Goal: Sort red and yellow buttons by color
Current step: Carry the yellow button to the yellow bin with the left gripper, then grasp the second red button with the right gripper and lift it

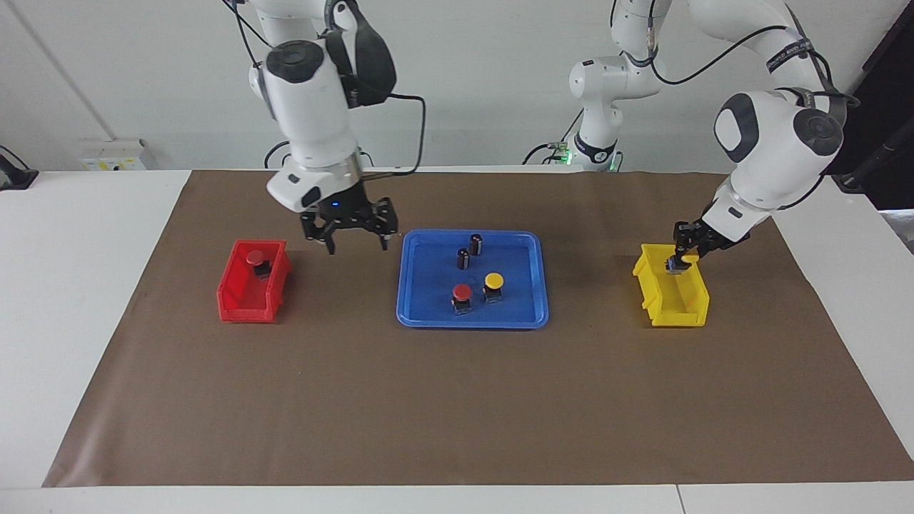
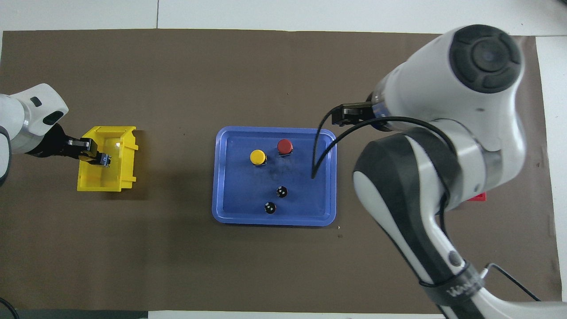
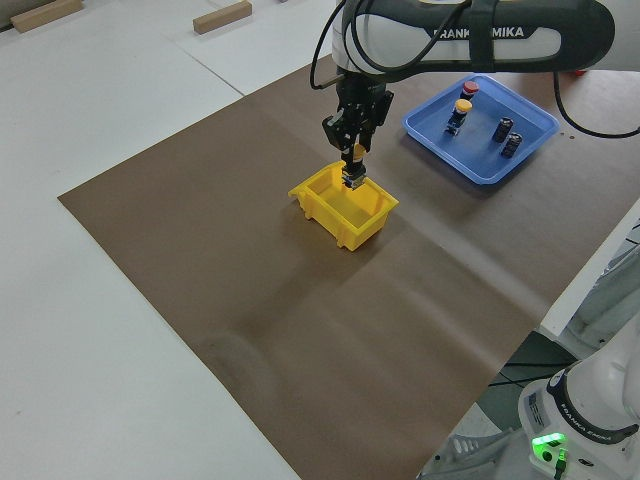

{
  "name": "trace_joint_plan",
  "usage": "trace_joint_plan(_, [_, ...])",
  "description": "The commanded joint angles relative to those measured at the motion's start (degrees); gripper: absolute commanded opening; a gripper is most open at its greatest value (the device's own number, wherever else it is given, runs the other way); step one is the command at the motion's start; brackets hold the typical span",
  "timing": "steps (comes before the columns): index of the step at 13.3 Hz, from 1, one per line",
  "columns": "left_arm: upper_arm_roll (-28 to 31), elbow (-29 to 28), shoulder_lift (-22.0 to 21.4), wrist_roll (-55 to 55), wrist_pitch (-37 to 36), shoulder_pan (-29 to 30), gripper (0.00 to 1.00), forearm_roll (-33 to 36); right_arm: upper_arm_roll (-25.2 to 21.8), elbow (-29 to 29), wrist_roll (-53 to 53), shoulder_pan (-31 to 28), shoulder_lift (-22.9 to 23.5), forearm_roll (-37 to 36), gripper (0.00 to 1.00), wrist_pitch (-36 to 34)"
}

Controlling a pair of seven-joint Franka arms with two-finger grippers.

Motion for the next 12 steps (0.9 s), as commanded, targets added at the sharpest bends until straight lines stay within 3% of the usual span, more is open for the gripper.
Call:
trace_joint_plan(1, [0.12,-5.44,-3.31,0.26,4.32,-0.15,0.01,-0.19,-0.48,4.4,8.06,5.51,7.48,-2.18,0.98,2.72])
trace_joint_plan(3, [0.12,-6.93,-3.05,0.26,6.07,-0.15,0.01,-0.19,-0.48,1.43,10.0,7.55,9.52,-4.04,0.96,11.14])
trace_joint_plan(7, [0.12,-12.3,-2.88,0.35,12.76,0.2,0.01,-0.19,-0.48,0.19,12.39,10.37,13.56,-5.18,0.86,16.08])
trace_joint_plan(12, [0.12,-13.18,-2.52,1.32,14.34,1.08,0.01,-0.19,-0.39,-4.47,12.21,10.54,13.22,-6.5,0.8,19.33])
